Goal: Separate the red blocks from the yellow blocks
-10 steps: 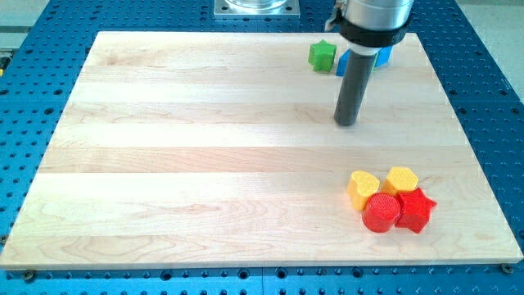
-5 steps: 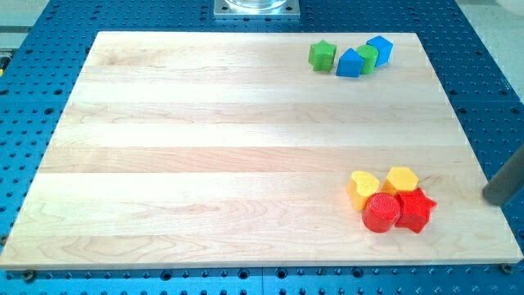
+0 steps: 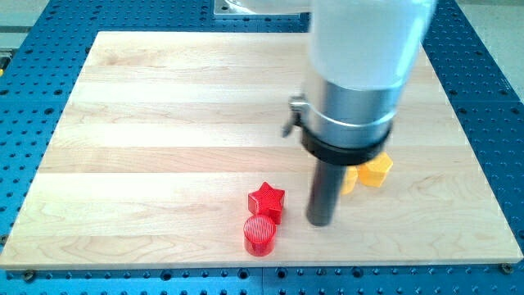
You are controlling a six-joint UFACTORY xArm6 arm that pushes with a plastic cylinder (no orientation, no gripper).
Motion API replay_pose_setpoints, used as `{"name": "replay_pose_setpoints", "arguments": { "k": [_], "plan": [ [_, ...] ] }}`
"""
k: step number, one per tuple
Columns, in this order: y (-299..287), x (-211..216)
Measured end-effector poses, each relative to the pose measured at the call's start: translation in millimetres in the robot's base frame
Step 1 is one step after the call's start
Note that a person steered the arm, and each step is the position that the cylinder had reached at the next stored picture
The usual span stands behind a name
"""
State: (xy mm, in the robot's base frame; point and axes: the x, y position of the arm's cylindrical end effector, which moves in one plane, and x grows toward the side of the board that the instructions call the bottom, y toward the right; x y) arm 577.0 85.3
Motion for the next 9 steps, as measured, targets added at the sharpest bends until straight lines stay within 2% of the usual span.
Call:
{"name": "replay_pose_setpoints", "arguments": {
  "k": [1, 2, 3, 4, 5, 6, 7, 8, 9],
  "plan": [
    [-0.3, 39.5],
    [-4.3, 41.9],
    [-35.9, 42.0],
    [-123.8, 42.0],
    [-150.3, 40.8],
    [-175.9, 22.6],
    [-149.2, -48.3],
    [-186.6, -40.1],
    [-166.0, -54.2]
  ]
}}
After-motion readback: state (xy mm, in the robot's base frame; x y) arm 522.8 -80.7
